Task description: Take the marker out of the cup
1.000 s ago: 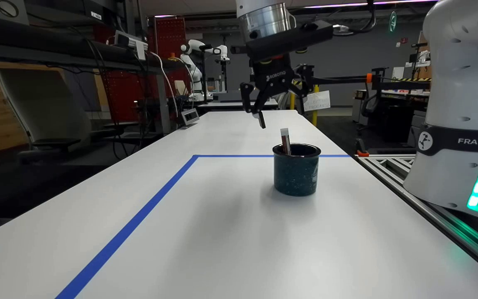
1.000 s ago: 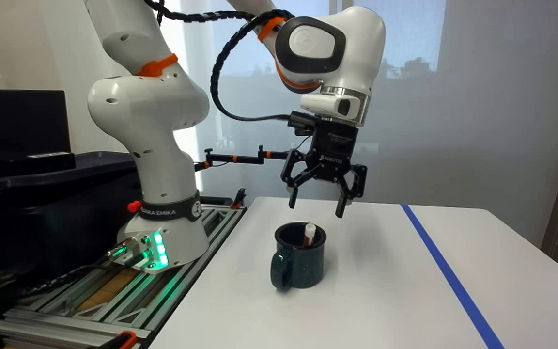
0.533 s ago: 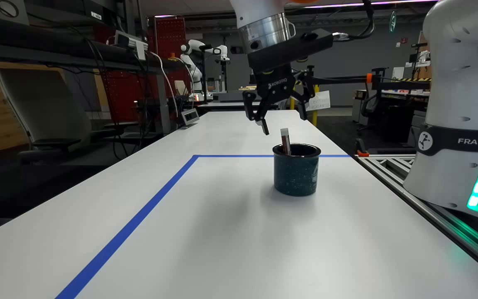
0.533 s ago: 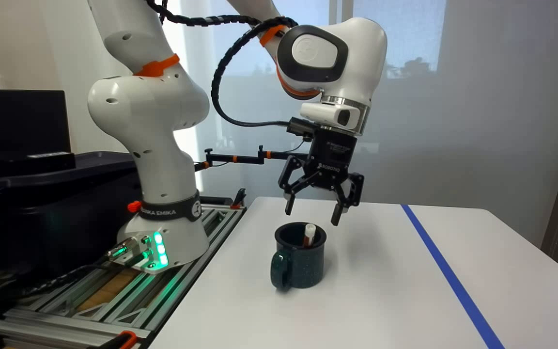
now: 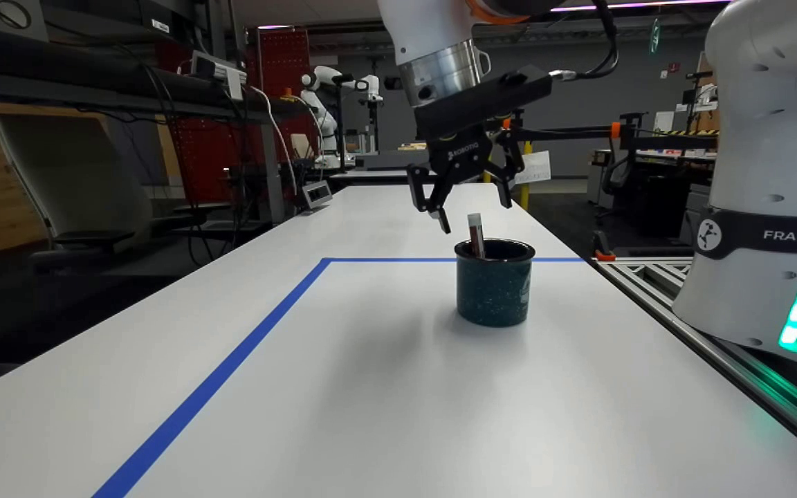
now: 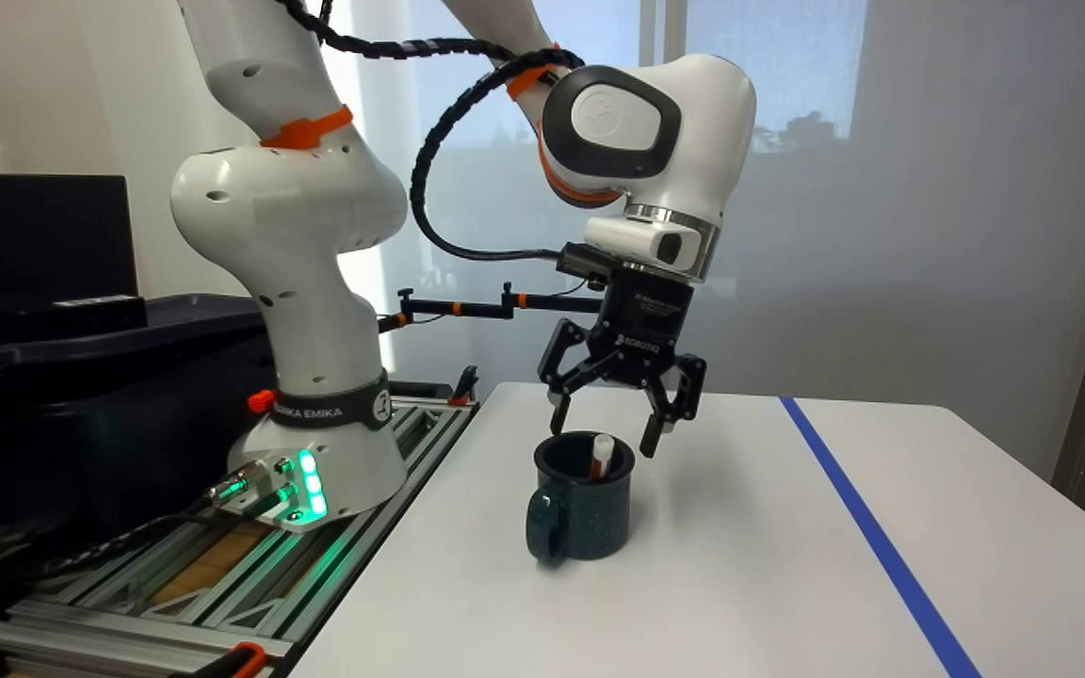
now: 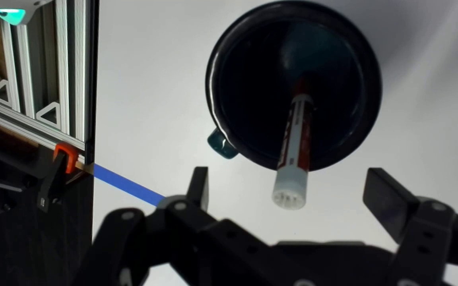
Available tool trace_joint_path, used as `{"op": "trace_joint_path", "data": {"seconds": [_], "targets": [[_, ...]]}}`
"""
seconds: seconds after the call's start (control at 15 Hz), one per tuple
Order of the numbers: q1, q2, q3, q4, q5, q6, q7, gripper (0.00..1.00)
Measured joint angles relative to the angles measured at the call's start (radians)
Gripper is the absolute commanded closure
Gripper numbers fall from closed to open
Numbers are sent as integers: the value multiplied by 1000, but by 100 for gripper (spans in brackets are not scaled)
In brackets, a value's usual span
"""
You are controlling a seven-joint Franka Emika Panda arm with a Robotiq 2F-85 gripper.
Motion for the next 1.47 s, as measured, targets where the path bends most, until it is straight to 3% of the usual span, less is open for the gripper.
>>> {"op": "trace_joint_path", "data": {"seconds": [0.13,0.73,1.47], "targets": [[0,9,-6,0,-2,10,0,26],[2,26,-16,0,-3,50,0,96],[14,-28,-35,1,24,53,-51,95]]}}
